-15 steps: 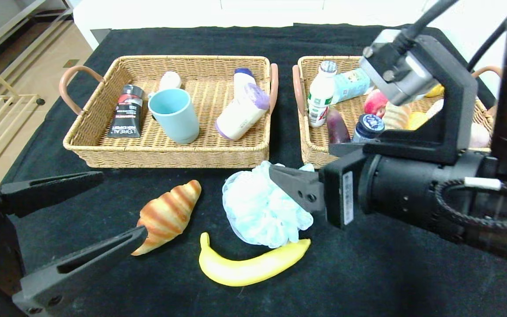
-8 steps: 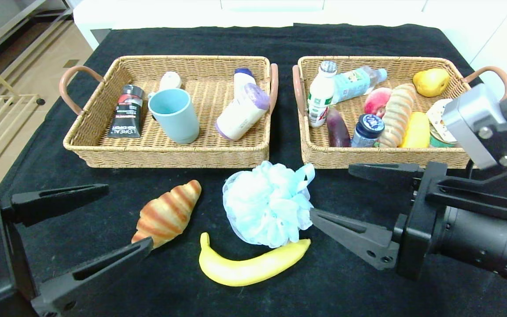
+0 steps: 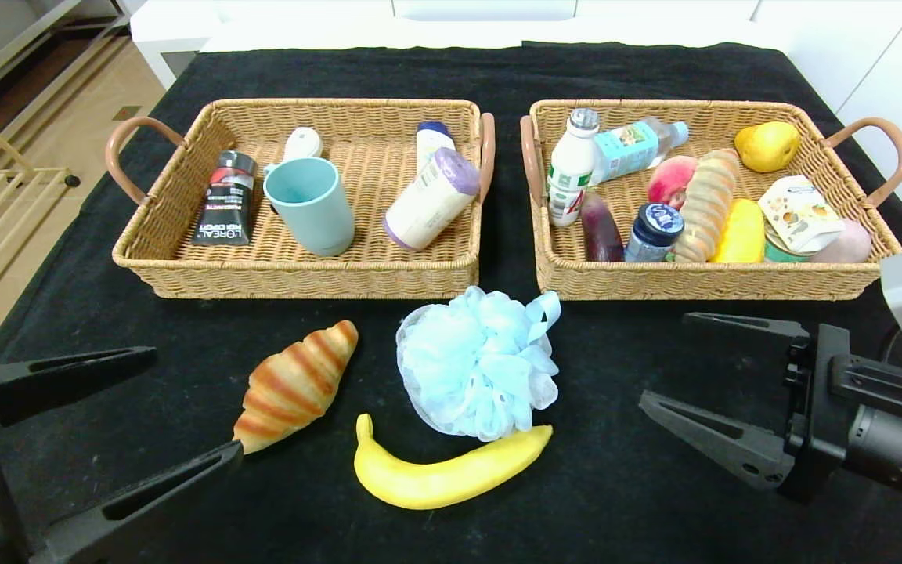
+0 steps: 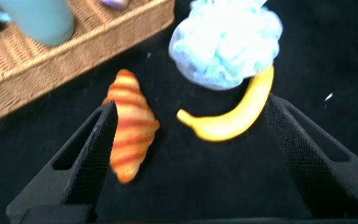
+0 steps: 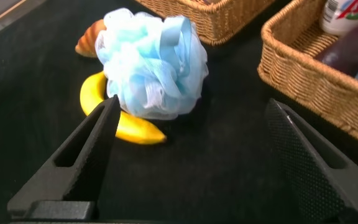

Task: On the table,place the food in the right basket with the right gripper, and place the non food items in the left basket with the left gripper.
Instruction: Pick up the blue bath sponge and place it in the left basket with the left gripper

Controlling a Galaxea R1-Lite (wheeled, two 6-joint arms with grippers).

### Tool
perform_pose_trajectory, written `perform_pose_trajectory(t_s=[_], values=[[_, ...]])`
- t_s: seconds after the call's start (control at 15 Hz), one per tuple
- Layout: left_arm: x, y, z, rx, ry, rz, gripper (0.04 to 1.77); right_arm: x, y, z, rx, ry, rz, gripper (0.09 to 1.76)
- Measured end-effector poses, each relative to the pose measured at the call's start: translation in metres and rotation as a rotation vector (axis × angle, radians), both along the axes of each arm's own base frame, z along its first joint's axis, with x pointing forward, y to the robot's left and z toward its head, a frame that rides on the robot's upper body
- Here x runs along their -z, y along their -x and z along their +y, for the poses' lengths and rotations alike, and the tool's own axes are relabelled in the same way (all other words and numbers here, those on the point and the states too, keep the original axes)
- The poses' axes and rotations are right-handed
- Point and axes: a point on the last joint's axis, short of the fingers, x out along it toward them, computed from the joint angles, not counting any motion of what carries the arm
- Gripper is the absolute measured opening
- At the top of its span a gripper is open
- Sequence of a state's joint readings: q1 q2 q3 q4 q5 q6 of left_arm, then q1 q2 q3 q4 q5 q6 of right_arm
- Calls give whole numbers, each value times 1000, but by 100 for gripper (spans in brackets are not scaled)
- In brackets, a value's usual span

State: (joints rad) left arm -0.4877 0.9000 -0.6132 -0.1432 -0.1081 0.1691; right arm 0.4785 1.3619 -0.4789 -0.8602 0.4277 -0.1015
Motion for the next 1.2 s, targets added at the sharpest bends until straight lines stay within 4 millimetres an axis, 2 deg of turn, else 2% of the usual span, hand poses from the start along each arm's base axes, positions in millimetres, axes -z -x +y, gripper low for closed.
perform_pose_trajectory(t_s=[0.4, 0.8, 1.0, 1.2], values=[[-7, -9, 0, -190, -83, 82, 172, 13, 2, -10, 30, 10, 11, 170], [-12, -18, -5, -187, -156, 222, 172, -3, 16, -17, 31, -36, -65, 170], [-24, -29, -19, -138, -159, 242, 172, -11, 22, -20, 35, -54, -102, 170], [-40, -50, -46, -101, -81, 291, 172, -16, 24, -23, 45, -63, -122, 170]])
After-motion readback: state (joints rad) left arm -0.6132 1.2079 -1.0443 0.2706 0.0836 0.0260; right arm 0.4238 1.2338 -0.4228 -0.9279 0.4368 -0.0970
